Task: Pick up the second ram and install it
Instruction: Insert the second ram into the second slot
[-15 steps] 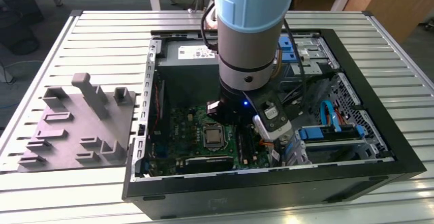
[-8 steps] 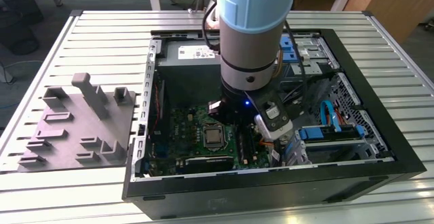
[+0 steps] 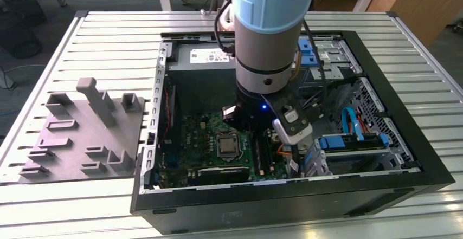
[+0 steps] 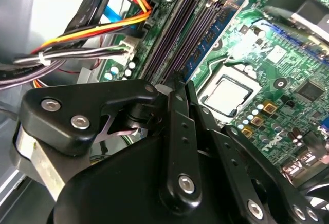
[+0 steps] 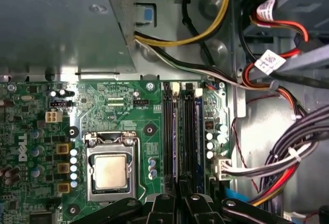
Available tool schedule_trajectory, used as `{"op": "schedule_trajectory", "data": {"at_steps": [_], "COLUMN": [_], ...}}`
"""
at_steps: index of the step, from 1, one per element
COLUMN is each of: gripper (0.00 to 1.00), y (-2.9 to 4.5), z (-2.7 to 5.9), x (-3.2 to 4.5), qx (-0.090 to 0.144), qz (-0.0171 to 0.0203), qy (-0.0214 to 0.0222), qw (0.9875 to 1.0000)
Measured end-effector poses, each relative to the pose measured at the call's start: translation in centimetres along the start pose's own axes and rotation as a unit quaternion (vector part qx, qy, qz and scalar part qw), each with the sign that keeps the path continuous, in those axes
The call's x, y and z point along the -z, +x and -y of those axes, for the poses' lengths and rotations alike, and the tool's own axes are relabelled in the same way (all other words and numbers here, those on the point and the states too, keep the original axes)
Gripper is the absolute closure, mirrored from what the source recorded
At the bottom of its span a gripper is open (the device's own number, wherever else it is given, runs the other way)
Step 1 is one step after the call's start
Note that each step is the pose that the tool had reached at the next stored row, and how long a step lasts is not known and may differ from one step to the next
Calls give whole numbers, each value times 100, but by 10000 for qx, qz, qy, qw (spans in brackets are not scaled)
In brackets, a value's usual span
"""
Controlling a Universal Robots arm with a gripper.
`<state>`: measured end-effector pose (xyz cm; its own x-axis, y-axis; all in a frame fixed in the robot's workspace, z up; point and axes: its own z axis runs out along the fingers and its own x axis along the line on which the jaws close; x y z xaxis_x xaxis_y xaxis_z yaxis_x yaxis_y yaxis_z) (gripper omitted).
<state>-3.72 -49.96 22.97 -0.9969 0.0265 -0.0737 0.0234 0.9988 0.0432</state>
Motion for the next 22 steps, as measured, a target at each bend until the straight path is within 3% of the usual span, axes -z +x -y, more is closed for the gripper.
{"op": "schedule_trajectory", "data": {"at_steps": [12, 22], "gripper": [86, 86], "y": [-42, -38], "z": [-50, -67], "x": [-71, -110], "qx": [7, 112], "qz": [-2, -8], "qy": [-1, -38], "qw": [10000, 9999]}}
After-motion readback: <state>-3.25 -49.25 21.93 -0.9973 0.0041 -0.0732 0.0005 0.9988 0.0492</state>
